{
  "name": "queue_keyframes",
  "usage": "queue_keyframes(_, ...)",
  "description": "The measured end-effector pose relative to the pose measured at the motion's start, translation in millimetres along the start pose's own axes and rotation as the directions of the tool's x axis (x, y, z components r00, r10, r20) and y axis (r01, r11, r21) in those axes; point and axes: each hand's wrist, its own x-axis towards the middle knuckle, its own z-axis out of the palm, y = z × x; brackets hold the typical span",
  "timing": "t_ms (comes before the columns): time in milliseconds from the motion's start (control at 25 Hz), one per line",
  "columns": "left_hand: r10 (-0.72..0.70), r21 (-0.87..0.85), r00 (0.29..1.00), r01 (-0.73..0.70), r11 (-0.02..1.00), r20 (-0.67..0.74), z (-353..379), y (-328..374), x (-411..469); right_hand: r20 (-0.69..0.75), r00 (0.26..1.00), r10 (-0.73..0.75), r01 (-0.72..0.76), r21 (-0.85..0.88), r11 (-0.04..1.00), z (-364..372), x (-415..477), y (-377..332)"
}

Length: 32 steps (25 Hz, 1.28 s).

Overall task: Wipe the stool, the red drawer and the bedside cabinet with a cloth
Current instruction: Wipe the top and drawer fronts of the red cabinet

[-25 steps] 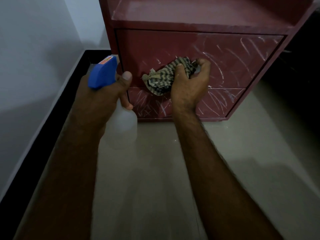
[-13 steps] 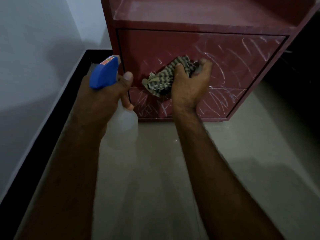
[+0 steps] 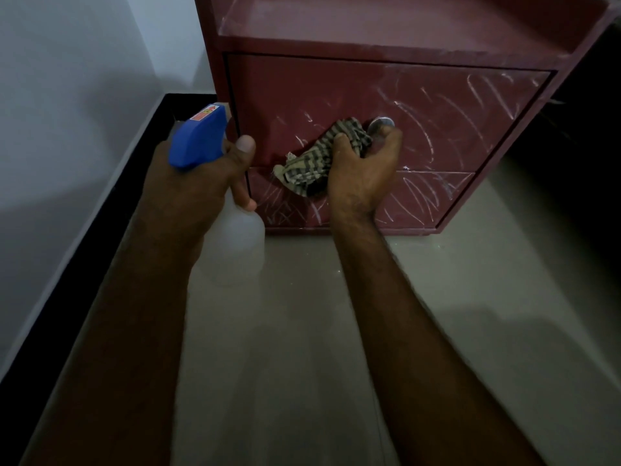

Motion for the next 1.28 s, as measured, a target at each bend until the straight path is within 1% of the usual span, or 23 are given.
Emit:
queue_keyframes(120, 0.006, -0.007, 1.000, -0.006, 1.000, -0.007, 0, -2, 1, -0.008, 0.997, -0.078, 0.078, -0.007, 0.997, 2, 5, -8)
queue_keyframes(160, 0.007, -0.002, 1.000, -0.007, 1.000, -0.004, 0, -1, 1, -0.003, 0.998, -0.070, 0.070, -0.018, 0.997, 1, 4, -4)
queue_keyframes(280, 0.000, -0.001, 1.000, 0.000, 1.000, -0.011, 0, 3, -1, -0.017, 0.999, 0.030, -0.031, -0.084, 0.996, -2, -7, 16)
queue_keyframes(360, 0.005, -0.009, 1.000, -0.005, 1.000, -0.015, -1, 2, -3, -0.024, 0.998, 0.055, -0.057, -0.104, 0.993, -2, -7, 22)
queue_keyframes(440, 0.008, -0.002, 1.000, -0.008, 1.000, -0.010, -1, -1, -2, -0.002, 0.999, 0.051, -0.051, -0.072, 0.996, 2, -3, 16)
queue_keyframes(520, 0.009, -0.010, 1.000, -0.009, 1.000, -0.009, -2, -4, -2, 0.016, 1.000, 0.017, -0.016, -0.035, 0.999, 5, 1, 11)
queue_keyframes(600, 0.021, -0.025, 1.000, -0.021, 0.999, -0.015, -2, -3, -2, 0.013, 1.000, -0.004, 0.005, -0.078, 0.997, 3, -4, 16)
queue_keyframes(680, 0.024, -0.025, 1.000, -0.025, 0.999, -0.018, -3, 0, -2, 0.010, 1.000, 0.009, -0.008, -0.126, 0.992, 1, -11, 28)
queue_keyframes(760, 0.033, -0.011, 0.999, -0.033, 0.999, -0.020, -5, -1, -2, 0.017, 1.000, 0.023, -0.021, -0.111, 0.994, 3, -12, 31)
queue_keyframes(880, 0.053, -0.029, 0.998, -0.053, 0.998, -0.017, -6, -2, -2, 0.033, 0.999, -0.033, 0.034, -0.051, 0.998, 11, -5, 18)
queue_keyframes(960, 0.033, -0.043, 0.999, -0.034, 0.999, -0.014, -7, -3, -3, 0.045, 0.997, -0.059, 0.060, -0.044, 0.997, 13, -3, 18)
queue_keyframes(1080, -0.010, -0.018, 1.000, 0.010, 1.000, -0.006, -7, -2, -2, 0.034, 0.999, 0.005, -0.002, -0.090, 0.996, 8, -12, 34)
queue_keyframes(1160, -0.012, -0.003, 1.000, 0.012, 1.000, -0.006, -8, -3, -1, 0.049, 0.999, 0.019, -0.015, -0.082, 0.996, 8, -12, 36)
queue_keyframes(1280, 0.013, -0.027, 1.000, -0.014, 1.000, -0.005, -7, -4, -2, 0.078, 0.996, -0.037, 0.040, -0.036, 0.999, 12, -4, 20)
